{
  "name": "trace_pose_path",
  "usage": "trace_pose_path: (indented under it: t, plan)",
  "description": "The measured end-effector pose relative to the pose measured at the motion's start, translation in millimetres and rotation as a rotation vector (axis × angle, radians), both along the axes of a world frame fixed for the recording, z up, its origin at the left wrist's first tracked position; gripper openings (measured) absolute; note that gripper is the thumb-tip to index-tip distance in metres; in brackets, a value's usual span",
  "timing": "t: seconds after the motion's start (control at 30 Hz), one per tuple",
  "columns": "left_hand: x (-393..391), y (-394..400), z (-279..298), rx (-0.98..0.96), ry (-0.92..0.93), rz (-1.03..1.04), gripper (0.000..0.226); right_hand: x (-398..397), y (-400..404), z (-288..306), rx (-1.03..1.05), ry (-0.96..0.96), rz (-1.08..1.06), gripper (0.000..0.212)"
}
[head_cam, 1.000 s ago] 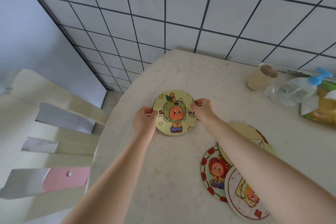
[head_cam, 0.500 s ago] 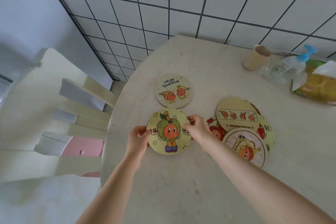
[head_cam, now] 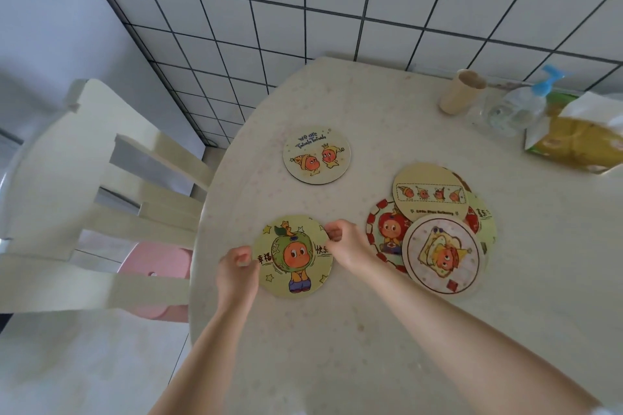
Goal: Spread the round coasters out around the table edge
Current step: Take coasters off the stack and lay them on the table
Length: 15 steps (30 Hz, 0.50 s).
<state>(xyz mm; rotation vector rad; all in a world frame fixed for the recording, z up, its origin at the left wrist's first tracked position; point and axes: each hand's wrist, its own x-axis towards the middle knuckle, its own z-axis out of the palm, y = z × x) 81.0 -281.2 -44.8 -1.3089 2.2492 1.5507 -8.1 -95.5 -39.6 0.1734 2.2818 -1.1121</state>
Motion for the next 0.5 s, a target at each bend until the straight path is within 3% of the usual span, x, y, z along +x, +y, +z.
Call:
trace_pose_path:
  t: [0.1,0.27,0.5]
  plan:
    - [-8.0,6.2,8.2,-0.04,0.016,-0.005,0.029,-5.5,7.0,-0.2,0.013,0.029,0.026,0.032]
    - [-28.9,35.6,10.4,0.019,0.035,-0.083,0.027,-11.9,39.2,1.2,0.094,0.098,-0.038,0.026]
    - [-61.4,153.4,12.3,0.114,0.009,-0.224,0.029,-21.4,163.3,6.4,0.321,0.176,-0.197,0.033]
